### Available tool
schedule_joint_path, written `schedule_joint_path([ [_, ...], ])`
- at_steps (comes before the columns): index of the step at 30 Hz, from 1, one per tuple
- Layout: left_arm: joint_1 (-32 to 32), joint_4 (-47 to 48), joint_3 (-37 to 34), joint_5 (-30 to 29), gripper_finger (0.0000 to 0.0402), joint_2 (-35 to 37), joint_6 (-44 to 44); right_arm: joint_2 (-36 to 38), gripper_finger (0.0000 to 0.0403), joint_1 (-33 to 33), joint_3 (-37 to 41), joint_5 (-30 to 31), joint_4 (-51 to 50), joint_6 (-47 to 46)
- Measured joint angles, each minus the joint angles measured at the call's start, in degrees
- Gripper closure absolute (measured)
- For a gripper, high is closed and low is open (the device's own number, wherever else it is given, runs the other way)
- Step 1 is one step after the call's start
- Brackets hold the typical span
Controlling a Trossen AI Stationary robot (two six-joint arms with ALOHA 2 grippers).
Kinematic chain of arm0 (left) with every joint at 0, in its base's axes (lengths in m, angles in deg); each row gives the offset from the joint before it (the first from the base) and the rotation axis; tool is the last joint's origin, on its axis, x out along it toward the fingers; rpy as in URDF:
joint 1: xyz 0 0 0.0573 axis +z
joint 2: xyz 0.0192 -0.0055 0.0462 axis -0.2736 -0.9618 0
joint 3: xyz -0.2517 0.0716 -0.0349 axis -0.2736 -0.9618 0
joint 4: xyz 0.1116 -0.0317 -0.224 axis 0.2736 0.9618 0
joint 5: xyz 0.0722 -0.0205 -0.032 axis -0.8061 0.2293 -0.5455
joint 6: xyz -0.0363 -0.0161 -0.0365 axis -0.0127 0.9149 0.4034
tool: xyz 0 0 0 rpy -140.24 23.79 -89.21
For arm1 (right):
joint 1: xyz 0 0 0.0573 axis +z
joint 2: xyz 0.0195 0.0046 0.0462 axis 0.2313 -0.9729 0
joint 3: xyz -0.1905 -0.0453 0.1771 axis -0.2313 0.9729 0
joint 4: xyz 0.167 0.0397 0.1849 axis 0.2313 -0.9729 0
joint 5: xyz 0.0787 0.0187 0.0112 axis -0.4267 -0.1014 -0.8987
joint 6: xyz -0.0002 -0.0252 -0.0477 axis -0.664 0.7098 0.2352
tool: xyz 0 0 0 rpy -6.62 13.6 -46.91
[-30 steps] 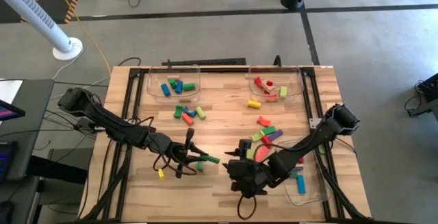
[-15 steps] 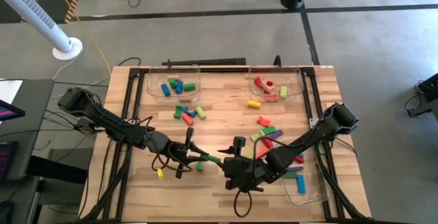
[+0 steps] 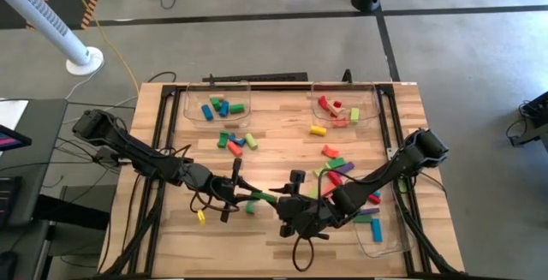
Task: Sort blocks by size
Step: Put the green rectangular block into the bottom transparent bin
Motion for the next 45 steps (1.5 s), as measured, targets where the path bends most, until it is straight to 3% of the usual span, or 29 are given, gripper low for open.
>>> schedule_joint_path([
  [11, 0.02, -0.31, 0.0, -0.22, 0.0347, 0.0, 0.46, -0.02, 0.0315, 0.02, 0.0, 0.15, 0.09, 0.19],
  [27, -0.04, 0.46, 0.07, 0.36, 0.0333, 0.0, -1.12, -0.09, 0.0321, 1.63, 0.02, 1.2, -0.71, -0.26],
  [39, -0.17, 4.19, -0.02, 0.59, 0.0207, -0.02, 0.76, 0.17, 0.0322, 5.57, 0.02, 1.71, -17.41, -15.86],
  [45, -0.17, 9.94, -0.04, 3.5, 0.0185, -0.02, 4.94, 0.24, 0.0322, 8.78, -4.31, 1.09, -35.18, -28.49],
])
